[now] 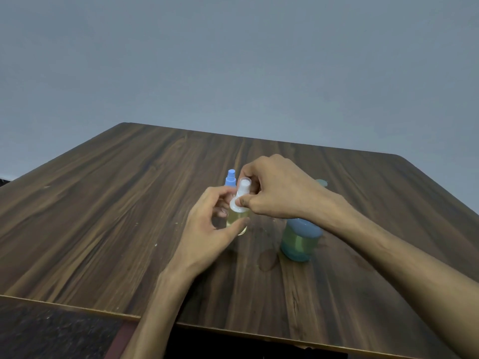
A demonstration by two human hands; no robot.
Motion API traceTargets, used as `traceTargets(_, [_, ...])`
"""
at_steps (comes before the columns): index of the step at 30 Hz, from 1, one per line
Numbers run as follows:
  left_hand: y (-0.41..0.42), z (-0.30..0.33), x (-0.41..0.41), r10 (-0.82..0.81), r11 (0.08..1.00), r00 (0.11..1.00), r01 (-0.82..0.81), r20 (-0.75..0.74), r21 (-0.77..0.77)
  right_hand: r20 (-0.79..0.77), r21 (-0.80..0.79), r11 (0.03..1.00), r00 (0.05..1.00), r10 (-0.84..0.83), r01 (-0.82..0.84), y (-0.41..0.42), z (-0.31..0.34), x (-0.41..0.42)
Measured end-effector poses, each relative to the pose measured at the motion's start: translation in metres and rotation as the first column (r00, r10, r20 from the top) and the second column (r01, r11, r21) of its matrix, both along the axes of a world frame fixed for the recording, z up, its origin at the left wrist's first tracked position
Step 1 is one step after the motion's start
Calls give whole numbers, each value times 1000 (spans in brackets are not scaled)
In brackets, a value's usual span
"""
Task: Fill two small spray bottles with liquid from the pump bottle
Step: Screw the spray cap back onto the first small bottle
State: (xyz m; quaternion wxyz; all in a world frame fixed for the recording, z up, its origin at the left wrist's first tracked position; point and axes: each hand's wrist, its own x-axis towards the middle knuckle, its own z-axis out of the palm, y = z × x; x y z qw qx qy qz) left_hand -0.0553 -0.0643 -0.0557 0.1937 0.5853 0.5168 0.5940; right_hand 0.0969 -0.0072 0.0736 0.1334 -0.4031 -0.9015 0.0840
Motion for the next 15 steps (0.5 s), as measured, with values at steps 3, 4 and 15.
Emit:
traceTargets(3, [4,-4,-4,86,995,996,-84,26,-61,7,-16,1000,1000,-14,14,-1,-7,-8])
traceTargets(4, [6,-4,-5,112,991,993,-110,28,-82,4,-18,1000,1000,-15,15,-1,-10,-10])
traceTargets(15, [23,-4,-21,281,925,956,-292,-78,-243,-166,-227,951,954,-249,208,9,-66,-39])
